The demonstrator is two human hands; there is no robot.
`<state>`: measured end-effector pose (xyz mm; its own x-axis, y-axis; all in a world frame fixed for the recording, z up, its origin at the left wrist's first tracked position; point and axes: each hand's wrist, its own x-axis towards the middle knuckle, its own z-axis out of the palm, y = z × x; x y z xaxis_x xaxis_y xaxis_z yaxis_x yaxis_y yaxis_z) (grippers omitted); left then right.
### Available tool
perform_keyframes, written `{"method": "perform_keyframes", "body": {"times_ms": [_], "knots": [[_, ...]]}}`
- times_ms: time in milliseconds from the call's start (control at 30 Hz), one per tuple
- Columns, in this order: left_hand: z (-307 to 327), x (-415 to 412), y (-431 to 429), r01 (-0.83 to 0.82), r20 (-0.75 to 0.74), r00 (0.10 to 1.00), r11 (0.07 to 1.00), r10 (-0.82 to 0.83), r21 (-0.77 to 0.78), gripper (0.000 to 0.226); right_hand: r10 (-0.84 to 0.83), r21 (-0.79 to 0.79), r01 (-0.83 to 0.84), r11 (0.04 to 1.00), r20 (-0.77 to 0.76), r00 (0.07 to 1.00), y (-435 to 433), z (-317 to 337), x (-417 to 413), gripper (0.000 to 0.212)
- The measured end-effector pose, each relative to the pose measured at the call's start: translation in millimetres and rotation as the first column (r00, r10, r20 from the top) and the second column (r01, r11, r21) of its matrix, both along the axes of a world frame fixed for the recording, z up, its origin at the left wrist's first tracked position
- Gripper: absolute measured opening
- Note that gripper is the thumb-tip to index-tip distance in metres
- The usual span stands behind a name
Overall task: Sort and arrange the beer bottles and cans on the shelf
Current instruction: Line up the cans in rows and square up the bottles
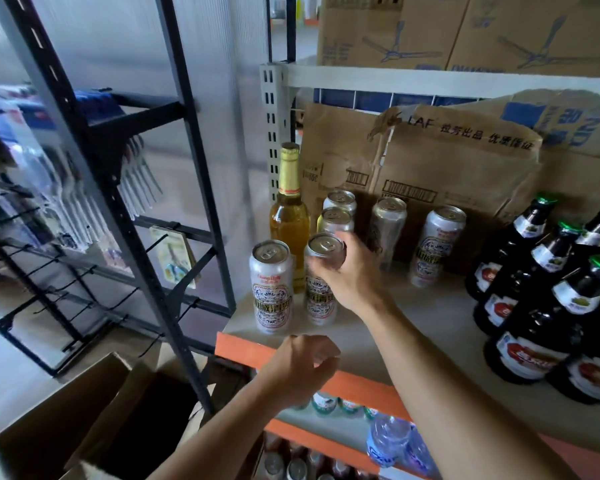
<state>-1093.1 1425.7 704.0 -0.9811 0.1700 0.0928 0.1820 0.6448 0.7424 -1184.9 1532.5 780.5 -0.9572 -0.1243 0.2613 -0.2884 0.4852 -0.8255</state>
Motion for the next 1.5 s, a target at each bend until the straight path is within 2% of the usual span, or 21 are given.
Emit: {"method": "perform_keyframes", "body": {"times_ms": [167, 233, 300, 367, 400, 533, 633, 733, 833, 1033, 1200, 1267, 1400, 1500], "knots": [[-7, 1, -11, -0.091, 0.044, 0.995, 0.990, 0.087, 0.107, 0.026, -0.144, -0.204, 0.153, 0.967, 0.058, 0.988, 22, 2, 2, 0.035], [-8, -1, -14, -0.153, 0.105, 0.985, 0.975, 0.138, 0.159, 0.043, -0.167, -0.274, 0.185, 0.944, 0.088, 0.982, 36, 8, 3, 0.025], [-7, -4, -13, -0.213, 0.153, 0.971, 0.953, 0.182, 0.216, 0.070, -0.149, -0.328, 0.174, 0.928, 0.099, 0.984, 50, 18, 7, 0.016], [-4, -8, -9, -0.190, 0.161, 0.976, 0.931, 0.146, 0.313, 0.090, -0.121, -0.384, 0.155, 0.910, 0.110, 0.986, 62, 29, 11, 0.011], [-1, -9, -5, -0.149, 0.161, 0.982, 0.920, 0.095, 0.362, 0.090, -0.098, -0.403, 0.137, 0.905, 0.116, 0.988, 68, 33, 13, 0.009], [15, -14, 10, 0.009, 0.191, 0.973, 0.840, -0.133, 0.542, 0.062, 0.004, -0.461, 0.078, 0.884, 0.174, 0.985, 83, 47, 24, 0.007], [26, -16, 18, 0.071, 0.186, 0.963, 0.845, -0.197, 0.530, 0.056, 0.055, -0.495, 0.047, 0.868, 0.189, 0.980, 91, 53, 32, 0.017], [33, -16, 24, 0.149, 0.172, 0.945, 0.832, -0.279, 0.535, 0.046, 0.037, -0.488, 0.060, 0.871, 0.187, 0.982, 94, 56, 36, 0.002], [42, -12, 28, 0.231, 0.141, 0.922, 0.804, -0.361, 0.547, 0.036, -0.006, -0.489, 0.107, 0.866, 0.203, 0.979, 95, 57, 37, 0.012], [46, -11, 31, 0.244, 0.147, 0.917, 0.812, -0.372, 0.530, 0.039, -0.028, -0.524, 0.218, 0.823, 0.347, 0.938, 94, 57, 32, 0.022], [46, -11, 27, 0.254, 0.173, 0.888, 0.767, -0.426, 0.589, 0.048, -0.008, -0.540, 0.275, 0.795, 0.445, 0.896, 97, 48, 27, 0.022], [45, -12, 25, 0.261, 0.182, 0.878, 0.761, -0.442, 0.593, 0.051, 0.005, -0.558, 0.290, 0.777, 0.467, 0.884, 97, 45, 26, 0.021], [44, -14, 22, 0.246, 0.198, 0.874, 0.755, -0.444, 0.608, 0.044, 0.019, -0.571, 0.295, 0.767, 0.478, 0.878, 98, 38, 22, 0.021], [40, -17, 22, 0.239, 0.196, 0.884, 0.772, -0.423, 0.589, 0.037, 0.004, -0.540, 0.274, 0.796, 0.457, 0.889, 99, 34, 20, 0.022]]}}
